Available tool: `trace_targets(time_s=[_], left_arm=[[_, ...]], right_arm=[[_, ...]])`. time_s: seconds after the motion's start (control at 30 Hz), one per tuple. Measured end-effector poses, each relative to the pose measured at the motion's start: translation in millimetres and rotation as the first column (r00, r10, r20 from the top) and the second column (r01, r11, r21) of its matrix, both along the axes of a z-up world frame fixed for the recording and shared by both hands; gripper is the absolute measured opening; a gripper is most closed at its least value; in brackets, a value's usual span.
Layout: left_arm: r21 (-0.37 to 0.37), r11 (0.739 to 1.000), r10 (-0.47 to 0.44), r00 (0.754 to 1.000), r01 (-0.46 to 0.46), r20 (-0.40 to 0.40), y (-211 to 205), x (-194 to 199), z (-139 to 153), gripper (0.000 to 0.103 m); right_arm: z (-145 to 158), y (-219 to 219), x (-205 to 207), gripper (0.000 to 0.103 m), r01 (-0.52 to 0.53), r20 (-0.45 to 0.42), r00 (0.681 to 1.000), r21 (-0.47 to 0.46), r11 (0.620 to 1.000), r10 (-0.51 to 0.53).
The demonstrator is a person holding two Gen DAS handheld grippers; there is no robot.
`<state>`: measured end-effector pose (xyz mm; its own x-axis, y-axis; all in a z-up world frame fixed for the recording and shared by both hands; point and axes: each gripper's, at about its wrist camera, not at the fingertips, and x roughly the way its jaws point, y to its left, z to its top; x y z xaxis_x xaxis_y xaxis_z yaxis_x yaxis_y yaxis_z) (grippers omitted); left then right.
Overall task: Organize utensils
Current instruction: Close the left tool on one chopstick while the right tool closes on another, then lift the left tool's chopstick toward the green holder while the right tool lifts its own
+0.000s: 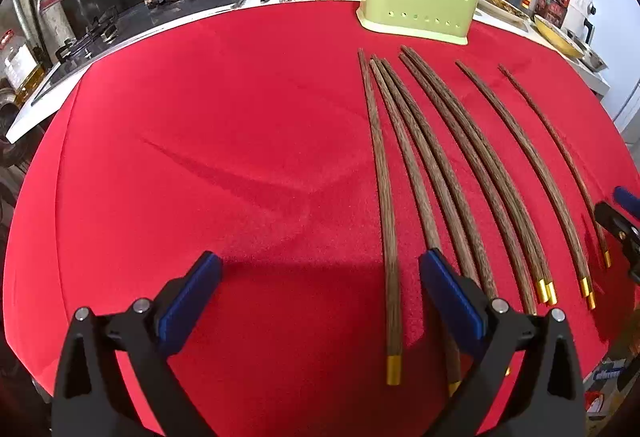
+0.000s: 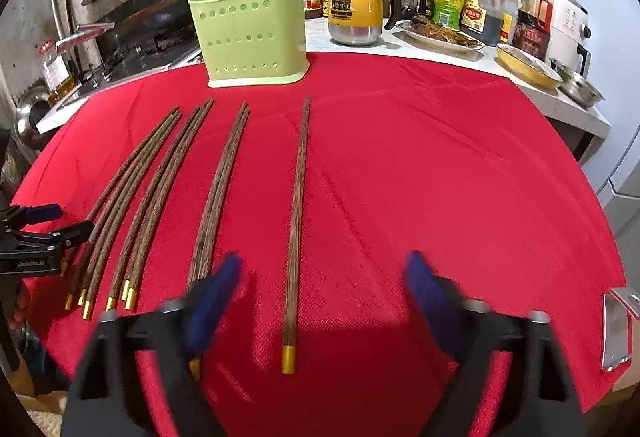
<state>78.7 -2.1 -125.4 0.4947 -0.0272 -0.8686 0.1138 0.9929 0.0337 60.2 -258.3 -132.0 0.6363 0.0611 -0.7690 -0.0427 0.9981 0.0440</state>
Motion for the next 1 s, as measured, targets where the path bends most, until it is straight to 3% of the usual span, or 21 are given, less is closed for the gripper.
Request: trace_targets(time_s=[0.17, 0.23, 0.4, 0.5, 0.67, 0.77, 0.83, 0.9, 1.0], left_arm=[[0.003, 0.999, 0.037, 0.999, -0.037, -0.003, -1, -1, 1, 0.098], [0.01, 0.999, 0.036, 0.999, -0.036, -0.001, -2, -2, 1, 0.098], [-0.005, 0.999, -0.033, 0.999, 0.033, 0.006, -10, -9, 2, 0.094], [0.004, 0.997, -0.081, 0.995, 0.081, 0.05, -18, -18, 5, 0.079], [0.0, 0.994, -0.106, 0.993, 0.106, 0.06, -22, -22, 5, 0.067], [0.004, 0.991, -0.13, 0.989, 0.13, 0.07, -24, -28, 7, 0.049], [0.013, 0.99, -0.142, 0.987, 0.141, 0.078, -24, -32, 7, 0.026], [0.012, 0.988, -0.155, 0.985, 0.155, 0.077, -23, -39, 8, 0.014], [0.015, 0.986, -0.169, 0.983, 0.169, 0.07, -23, -47, 8, 0.011]], right_arm=[[-4, 8, 3, 0.061, -0.032, -0.014, 0.999, 0.003, 0.999, 0.032], [-6, 11, 5, 0.047, -0.039, -0.019, 0.999, -0.003, 0.999, 0.039], [-5, 13, 3, 0.026, -0.049, -0.014, 0.999, -0.017, 0.999, 0.049], [-6, 17, -1, 0.018, -0.071, -0.004, 0.997, -0.031, 0.997, 0.071], [-7, 12, -10, 0.019, -0.069, 0.001, 0.998, -0.01, 0.998, 0.069], [-7, 7, -18, 0.019, -0.061, -0.005, 0.998, 0.003, 0.998, 0.061], [-7, 6, -26, 0.019, -0.063, -0.001, 0.998, 0.005, 0.998, 0.063], [-7, 6, -33, 0.019, -0.067, 0.006, 0.998, 0.003, 0.998, 0.067], [-8, 4, -43, 0.019, -0.063, 0.018, 0.998, 0.005, 0.998, 0.063]])
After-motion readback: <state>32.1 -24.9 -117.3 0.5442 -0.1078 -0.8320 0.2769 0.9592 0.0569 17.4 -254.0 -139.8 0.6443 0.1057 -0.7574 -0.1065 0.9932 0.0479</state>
